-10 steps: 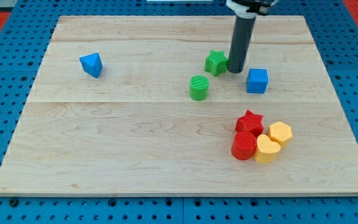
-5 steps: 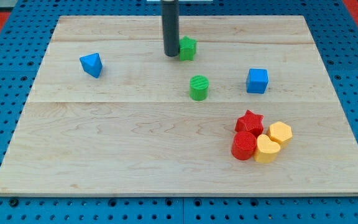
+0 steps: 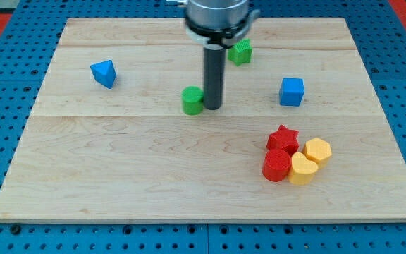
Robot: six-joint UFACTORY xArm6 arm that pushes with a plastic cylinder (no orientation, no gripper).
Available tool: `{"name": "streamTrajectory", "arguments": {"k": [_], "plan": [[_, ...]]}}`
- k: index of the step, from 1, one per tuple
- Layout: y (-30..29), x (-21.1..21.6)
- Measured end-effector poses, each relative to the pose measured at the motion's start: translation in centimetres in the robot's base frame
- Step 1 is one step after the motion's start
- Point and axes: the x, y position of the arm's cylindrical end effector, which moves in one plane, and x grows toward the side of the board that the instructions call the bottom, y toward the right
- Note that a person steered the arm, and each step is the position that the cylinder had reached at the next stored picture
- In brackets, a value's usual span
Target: Push green blocks towards upwards
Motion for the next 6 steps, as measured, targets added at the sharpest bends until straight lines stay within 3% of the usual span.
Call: {"name": "streamTrajectory", "arguments": {"k": [1, 2, 6], "plan": [[-0.5, 3.1], [-4.2, 1.1], [-4.3, -4.5]]}}
